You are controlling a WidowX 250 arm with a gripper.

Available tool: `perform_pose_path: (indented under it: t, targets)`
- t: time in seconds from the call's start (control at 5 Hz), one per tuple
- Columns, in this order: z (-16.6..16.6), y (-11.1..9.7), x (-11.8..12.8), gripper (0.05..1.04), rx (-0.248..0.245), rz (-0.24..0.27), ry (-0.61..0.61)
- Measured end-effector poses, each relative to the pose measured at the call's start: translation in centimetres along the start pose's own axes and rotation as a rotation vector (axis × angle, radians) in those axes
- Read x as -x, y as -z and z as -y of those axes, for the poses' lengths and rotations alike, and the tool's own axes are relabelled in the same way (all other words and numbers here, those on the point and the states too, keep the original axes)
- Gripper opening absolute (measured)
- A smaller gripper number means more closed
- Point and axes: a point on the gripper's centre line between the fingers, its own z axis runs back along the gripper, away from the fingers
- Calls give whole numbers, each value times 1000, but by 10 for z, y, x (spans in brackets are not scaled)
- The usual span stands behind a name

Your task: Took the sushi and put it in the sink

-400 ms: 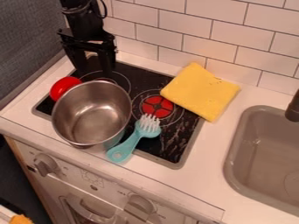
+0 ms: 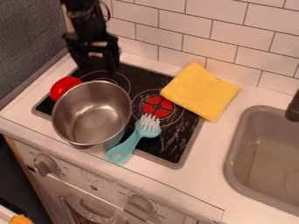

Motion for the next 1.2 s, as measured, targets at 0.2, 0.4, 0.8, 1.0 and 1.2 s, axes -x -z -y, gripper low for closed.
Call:
perform_pose_path:
  t: [0.2, 0.4, 0.8, 1.0, 1.2]
  targets:
    - [-12, -4, -14, 1001, -68, 28, -20]
    - [-22, -1, -12, 1001, -118, 10, 9]
    - [-45, 12, 28, 1001, -132, -123, 55]
    - [-61, 11, 44, 1001, -114, -161, 65]
    - [-72, 9, 47, 1001, -119, -169, 73]
